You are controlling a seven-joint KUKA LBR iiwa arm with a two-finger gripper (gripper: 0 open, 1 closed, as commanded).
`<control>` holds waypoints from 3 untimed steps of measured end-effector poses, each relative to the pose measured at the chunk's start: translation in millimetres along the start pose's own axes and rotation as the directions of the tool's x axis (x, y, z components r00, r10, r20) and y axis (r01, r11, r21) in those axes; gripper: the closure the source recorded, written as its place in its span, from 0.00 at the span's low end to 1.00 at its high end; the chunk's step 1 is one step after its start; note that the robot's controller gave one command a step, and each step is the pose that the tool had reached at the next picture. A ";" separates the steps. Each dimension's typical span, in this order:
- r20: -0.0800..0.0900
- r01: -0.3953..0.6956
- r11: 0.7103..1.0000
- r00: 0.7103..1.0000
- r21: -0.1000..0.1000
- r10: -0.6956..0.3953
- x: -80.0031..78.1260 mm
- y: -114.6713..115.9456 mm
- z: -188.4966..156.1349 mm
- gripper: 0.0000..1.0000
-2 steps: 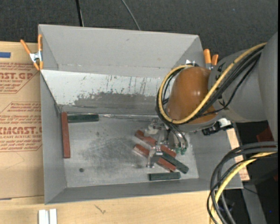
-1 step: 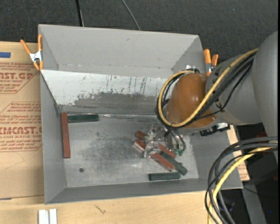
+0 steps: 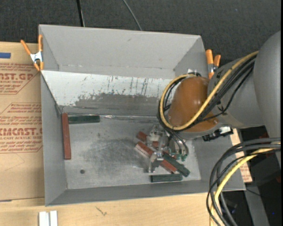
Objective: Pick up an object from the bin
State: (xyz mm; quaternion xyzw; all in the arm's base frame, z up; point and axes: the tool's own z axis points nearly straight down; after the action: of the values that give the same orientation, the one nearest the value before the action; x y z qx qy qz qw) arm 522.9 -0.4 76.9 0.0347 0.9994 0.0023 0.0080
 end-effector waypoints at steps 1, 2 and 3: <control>0.032 -0.003 1.000 0.999 -0.004 0.003 -8.0 1.5 -5.0 1.00; 0.031 -0.003 1.000 0.999 -0.004 0.003 -8.0 1.5 -5.0 1.00; -0.007 0.024 1.000 1.000 0.005 -0.024 -28.9 -8.7 -49.5 0.00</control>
Offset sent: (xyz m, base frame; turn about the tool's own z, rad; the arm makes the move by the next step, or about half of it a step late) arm 0.0000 0.0000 0.0000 0.0000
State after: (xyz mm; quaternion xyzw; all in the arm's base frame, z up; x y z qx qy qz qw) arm 550.3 -11.3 126.7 0.0227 0.9997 0.0001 0.0044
